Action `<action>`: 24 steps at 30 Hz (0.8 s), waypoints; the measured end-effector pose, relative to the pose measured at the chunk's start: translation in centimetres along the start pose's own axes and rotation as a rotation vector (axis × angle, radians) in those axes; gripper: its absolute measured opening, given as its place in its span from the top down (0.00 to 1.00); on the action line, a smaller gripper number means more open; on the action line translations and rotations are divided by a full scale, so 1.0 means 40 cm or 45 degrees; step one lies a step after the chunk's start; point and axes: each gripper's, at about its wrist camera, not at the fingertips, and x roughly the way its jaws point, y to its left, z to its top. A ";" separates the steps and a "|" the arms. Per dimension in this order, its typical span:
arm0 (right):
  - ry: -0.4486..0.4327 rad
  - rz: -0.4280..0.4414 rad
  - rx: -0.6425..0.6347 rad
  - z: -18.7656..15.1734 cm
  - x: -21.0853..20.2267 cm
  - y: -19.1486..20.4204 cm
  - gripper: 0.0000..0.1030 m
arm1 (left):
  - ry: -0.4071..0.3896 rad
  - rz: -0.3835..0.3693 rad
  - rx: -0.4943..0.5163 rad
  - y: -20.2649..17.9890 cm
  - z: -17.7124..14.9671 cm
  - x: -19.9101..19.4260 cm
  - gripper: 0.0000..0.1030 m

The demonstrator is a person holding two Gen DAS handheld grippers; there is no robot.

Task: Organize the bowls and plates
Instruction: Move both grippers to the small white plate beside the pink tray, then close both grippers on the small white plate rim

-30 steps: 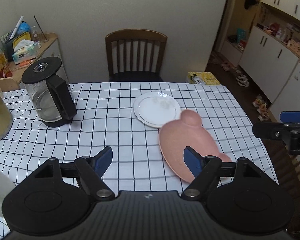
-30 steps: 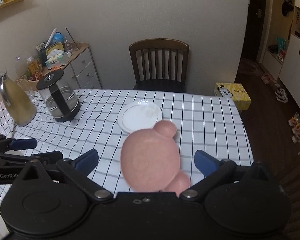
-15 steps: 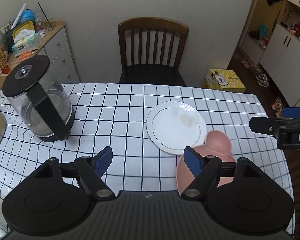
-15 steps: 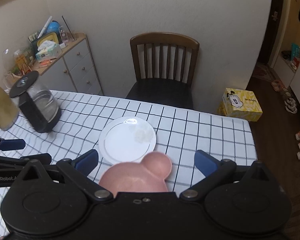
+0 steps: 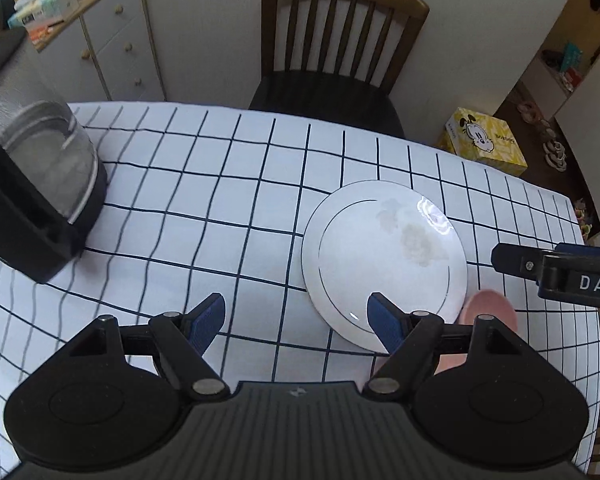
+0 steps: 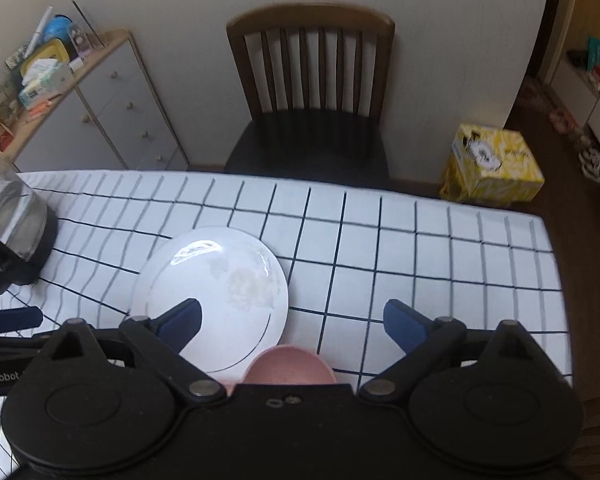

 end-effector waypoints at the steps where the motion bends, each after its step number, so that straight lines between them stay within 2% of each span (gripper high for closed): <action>1: 0.012 0.003 0.008 0.001 0.015 -0.004 0.10 | 0.009 0.000 -0.012 0.000 0.002 0.014 0.24; 4: 0.053 0.028 0.035 0.010 0.061 -0.017 0.14 | 0.032 -0.026 -0.049 0.000 0.011 0.050 0.25; 6: 0.081 0.048 0.055 0.013 0.087 -0.025 0.23 | 0.048 -0.044 -0.075 0.001 0.021 0.075 0.25; 8: 0.102 0.074 0.071 0.019 0.113 -0.031 0.26 | 0.061 -0.051 -0.123 0.005 0.029 0.091 0.28; 10: 0.115 0.089 0.076 0.020 0.129 -0.033 0.31 | 0.090 -0.084 -0.161 0.013 0.035 0.109 0.43; 11: 0.118 0.095 0.082 0.022 0.136 -0.034 0.34 | 0.105 -0.086 -0.175 0.017 0.037 0.118 0.45; 12: 0.125 0.109 0.088 0.024 0.142 -0.035 0.42 | 0.111 -0.080 -0.182 0.019 0.038 0.125 0.47; 13: 0.136 0.128 0.094 0.025 0.147 -0.036 0.46 | 0.115 -0.076 -0.185 0.020 0.039 0.131 0.52; 15: 0.141 0.150 0.101 0.028 0.155 -0.038 0.50 | 0.122 -0.084 -0.199 0.024 0.041 0.141 0.61; 17: 0.142 0.155 0.090 0.031 0.160 -0.037 0.54 | 0.137 -0.103 -0.205 0.024 0.043 0.150 0.65; 20: 0.160 0.178 0.104 0.032 0.173 -0.046 0.67 | 0.145 -0.108 -0.204 0.016 0.046 0.158 0.69; 24: 0.173 0.207 0.124 0.031 0.186 -0.057 0.76 | 0.152 -0.114 -0.234 0.019 0.046 0.172 0.79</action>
